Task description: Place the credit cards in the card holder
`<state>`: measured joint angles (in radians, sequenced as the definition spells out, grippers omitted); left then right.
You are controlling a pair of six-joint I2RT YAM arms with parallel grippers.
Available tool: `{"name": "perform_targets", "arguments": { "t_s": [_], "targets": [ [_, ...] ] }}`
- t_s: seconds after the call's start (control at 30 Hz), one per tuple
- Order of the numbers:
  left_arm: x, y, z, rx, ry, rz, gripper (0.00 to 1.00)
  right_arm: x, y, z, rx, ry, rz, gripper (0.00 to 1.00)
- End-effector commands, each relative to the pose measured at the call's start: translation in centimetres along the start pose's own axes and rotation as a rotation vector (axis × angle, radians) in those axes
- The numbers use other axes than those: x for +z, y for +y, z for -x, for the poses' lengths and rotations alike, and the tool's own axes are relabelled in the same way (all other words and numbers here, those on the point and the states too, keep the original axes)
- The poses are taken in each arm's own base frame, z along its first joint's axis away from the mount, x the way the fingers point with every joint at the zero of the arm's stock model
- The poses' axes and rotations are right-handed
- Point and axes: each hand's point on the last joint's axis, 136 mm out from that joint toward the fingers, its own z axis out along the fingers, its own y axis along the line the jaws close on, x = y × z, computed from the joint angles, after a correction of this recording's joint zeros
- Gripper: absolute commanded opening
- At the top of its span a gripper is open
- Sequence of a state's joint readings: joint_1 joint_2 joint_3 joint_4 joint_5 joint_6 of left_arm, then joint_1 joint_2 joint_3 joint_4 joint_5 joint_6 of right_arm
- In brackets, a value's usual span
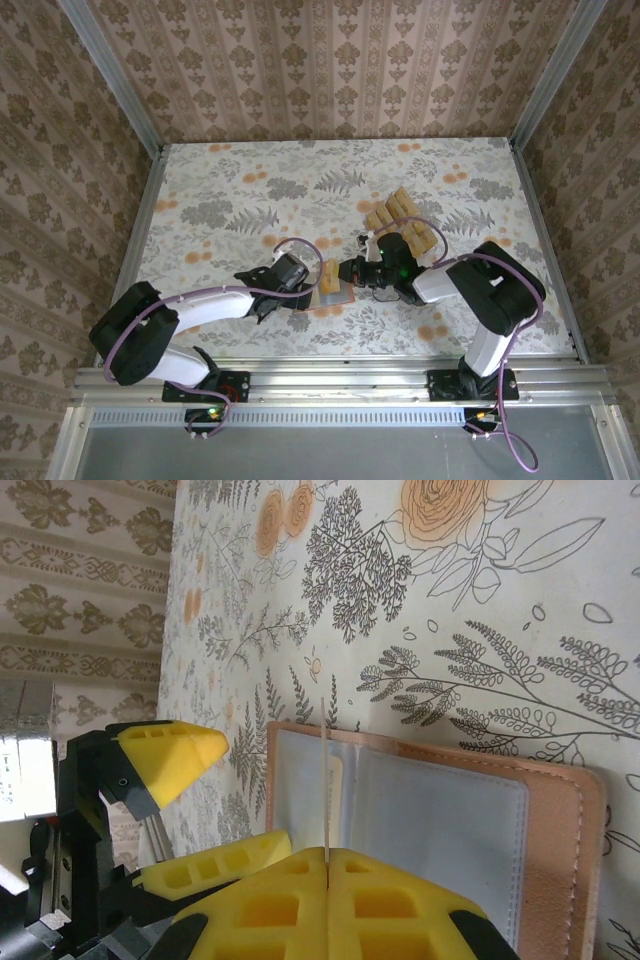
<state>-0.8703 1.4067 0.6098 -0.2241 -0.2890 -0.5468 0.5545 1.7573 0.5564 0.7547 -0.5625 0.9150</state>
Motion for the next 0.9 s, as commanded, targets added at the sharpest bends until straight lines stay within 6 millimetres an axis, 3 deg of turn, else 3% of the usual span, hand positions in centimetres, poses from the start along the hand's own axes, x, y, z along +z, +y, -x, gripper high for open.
{"name": "perform_targets", "arguments": {
  "t_s": [0.0, 0.87],
  "targets": [
    [-0.1, 0.9, -1.3, 0.014, 0.034, 0.04, 1.0, 0.1, 0.7, -0.1, -0.001, 0.004, 0.059, 0.0],
    [-0.3, 1.1, -1.4, 0.014, 0.034, 0.044, 1.0, 0.9, -0.9, -1.4, 0.025, 0.045, 0.06, 0.0]
  ]
}}
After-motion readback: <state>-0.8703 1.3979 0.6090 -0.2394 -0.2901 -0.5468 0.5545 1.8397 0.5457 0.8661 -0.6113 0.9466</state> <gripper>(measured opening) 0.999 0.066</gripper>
